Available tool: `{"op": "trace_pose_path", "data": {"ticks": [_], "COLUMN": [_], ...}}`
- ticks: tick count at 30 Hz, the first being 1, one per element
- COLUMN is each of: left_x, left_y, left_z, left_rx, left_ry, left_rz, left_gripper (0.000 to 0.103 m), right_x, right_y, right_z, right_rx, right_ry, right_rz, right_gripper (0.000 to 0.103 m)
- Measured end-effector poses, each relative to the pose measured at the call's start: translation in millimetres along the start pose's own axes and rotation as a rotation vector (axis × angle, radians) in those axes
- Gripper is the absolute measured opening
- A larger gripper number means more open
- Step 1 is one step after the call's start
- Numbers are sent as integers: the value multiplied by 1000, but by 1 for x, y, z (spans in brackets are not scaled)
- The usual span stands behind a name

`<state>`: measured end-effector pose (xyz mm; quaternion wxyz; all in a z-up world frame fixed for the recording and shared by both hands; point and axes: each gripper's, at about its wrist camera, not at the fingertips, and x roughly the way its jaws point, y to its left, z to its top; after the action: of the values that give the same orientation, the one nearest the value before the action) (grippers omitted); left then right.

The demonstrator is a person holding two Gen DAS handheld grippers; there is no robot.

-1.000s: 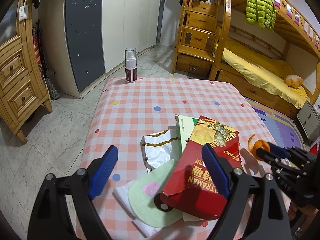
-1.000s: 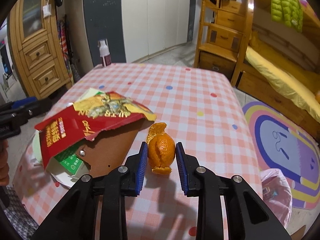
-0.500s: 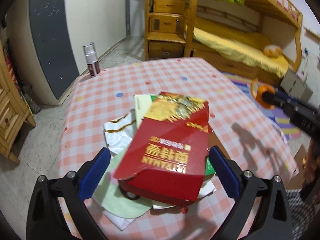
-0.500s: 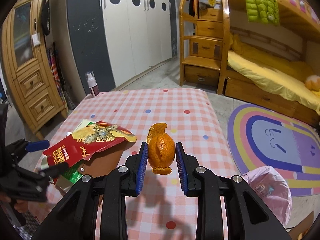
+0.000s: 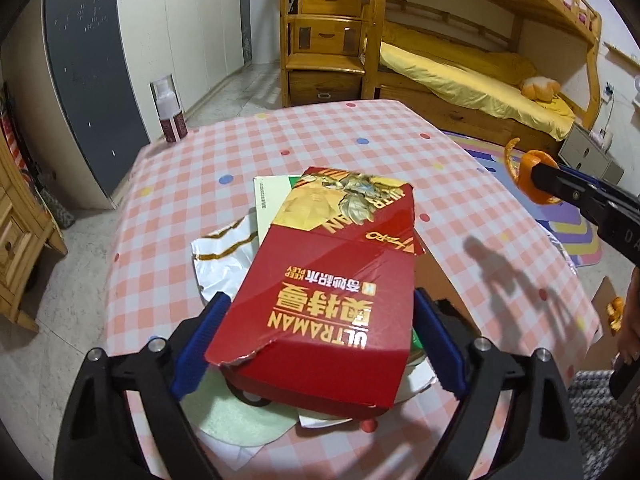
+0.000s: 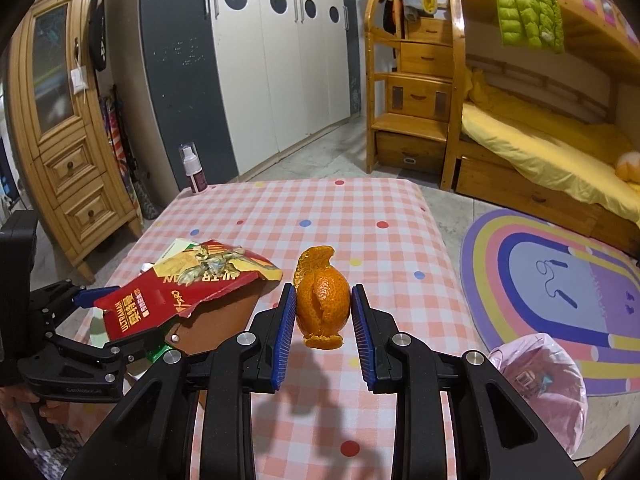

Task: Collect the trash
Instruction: 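Grasp the red Ultraman snack box with the left tool while the right tool holds the peel, then drop the red box and orange peel into the pink bin with both tools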

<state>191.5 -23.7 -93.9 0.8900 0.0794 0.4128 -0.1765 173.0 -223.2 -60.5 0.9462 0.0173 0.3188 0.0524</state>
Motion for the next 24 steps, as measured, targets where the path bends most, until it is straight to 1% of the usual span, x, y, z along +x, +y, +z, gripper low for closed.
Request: {"op": "trace_pose_path", "data": {"ticks": [2, 4, 9, 13, 16, 19, 22, 24], "left_x": [-6, -15, -41, -53, -58, -57, -55, -54], "left_y": [-5, -8, -9, -9, -14, -24, -45, -60], "left_z": [0, 1, 6, 11, 15, 18, 22, 25], "left_rx": [28, 38, 22, -5, -19, -25, 3, 24], "left_ry": [-26, -69, -201, -264, -294, -302, -315, -324], "left_rz": [19, 28, 13, -10, -30, -43, -15, -9], "left_gripper": [81, 80, 80, 79, 79, 79, 79, 80], "right_x": [-1, -2, -4, -7, -12, -21, -36, -46], "right_y": [0, -1, -3, -5, -9, -17, -32, -45], "right_z": [0, 0, 0, 2, 3, 7, 11, 8], "right_rx": [0, 4, 16, 26, 39, 61, 76, 96], "right_ry": [-3, -7, -17, -29, -40, -63, -93, -106], "right_rz": [-1, -2, -7, -6, 0, 2, -24, -42], "right_gripper": [29, 29, 29, 29, 29, 29, 29, 29]}}
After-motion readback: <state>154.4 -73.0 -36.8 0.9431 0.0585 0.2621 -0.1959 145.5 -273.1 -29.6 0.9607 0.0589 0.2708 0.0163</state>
